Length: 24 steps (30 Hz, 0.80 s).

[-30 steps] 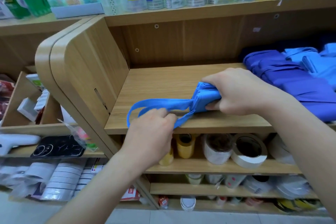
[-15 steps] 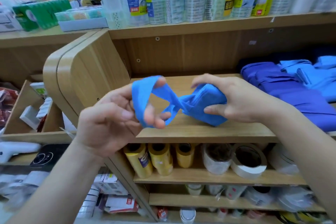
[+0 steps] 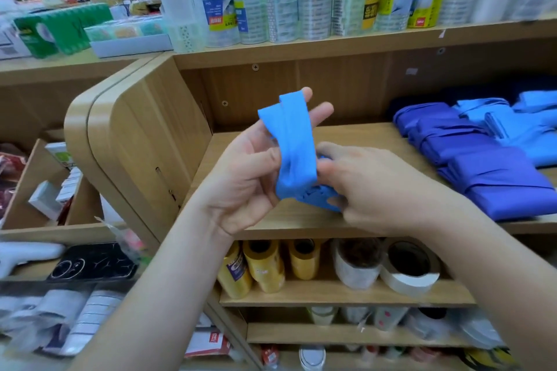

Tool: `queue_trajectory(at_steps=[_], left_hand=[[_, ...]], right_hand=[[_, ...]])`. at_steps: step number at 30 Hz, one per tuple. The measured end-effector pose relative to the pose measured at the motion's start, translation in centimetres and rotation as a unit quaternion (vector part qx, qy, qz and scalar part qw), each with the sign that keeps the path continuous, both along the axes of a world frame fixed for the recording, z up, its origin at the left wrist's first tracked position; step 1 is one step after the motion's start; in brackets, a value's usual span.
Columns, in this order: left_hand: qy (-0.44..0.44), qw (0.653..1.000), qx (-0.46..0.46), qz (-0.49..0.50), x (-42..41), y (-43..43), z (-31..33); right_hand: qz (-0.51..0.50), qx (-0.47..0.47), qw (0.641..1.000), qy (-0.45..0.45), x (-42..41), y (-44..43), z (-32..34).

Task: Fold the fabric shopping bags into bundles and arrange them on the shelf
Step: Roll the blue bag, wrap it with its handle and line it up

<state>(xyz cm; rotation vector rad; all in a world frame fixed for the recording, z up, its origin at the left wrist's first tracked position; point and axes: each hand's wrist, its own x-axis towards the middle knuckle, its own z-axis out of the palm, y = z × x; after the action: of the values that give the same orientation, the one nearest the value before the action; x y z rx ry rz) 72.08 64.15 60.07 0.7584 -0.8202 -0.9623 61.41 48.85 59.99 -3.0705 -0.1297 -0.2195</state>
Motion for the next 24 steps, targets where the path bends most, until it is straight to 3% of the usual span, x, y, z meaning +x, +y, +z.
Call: queue_trajectory(at_steps=[3,6,9,11,13,15,17,19,21,24], left_hand=[[0.074,0.991,-0.027,0.105,0.2,0.2,0.1],[0.113,0.985,-0.035,0.128,0.5,1.5,-0.6],[0.054,0.964,0.083,0.245,1.0,3.1,-1.2],[-0.113,0.906,0.129,0.386,1.7,4.5,-1.5],[-0.352,0.811,0.099,0.457,1.5,5.4,-1.0],[-0.573,0.704,0.05,0.418,0.3,5.0,-0.5],[-0.725,0.602,0.029,0.335,-0.2,3.7,-0.9],[-0.792,0.53,0.035,0.301,-0.1,1.9,-2.0],[-0.798,0.492,0.01,0.349,0.1,0.1,-2.4],[-0.793,0.471,-0.043,0.384,0.2,-1.8,-1.9]], right_hand=[[-0.001,0.084,0.996,-0.017,0.2,-0.6,0.2],[0.015,0.153,0.988,-0.014,0.7,-1.3,0.4],[0.033,0.303,0.951,0.041,1.0,-2.7,0.8],[0.046,0.412,0.904,0.103,0.8,-3.8,1.3],[0.083,0.513,0.842,0.142,0.7,-4.4,1.2],[0.125,0.622,0.757,0.157,0.7,-4.6,0.5],[0.171,0.72,0.653,0.159,0.6,-4.5,-0.5],[0.211,0.777,0.569,0.165,0.6,-3.9,-1.8],[0.25,0.803,0.511,0.176,0.6,-3.2,-2.9],[0.269,0.816,0.476,0.188,0.8,-2.6,-4.1]])
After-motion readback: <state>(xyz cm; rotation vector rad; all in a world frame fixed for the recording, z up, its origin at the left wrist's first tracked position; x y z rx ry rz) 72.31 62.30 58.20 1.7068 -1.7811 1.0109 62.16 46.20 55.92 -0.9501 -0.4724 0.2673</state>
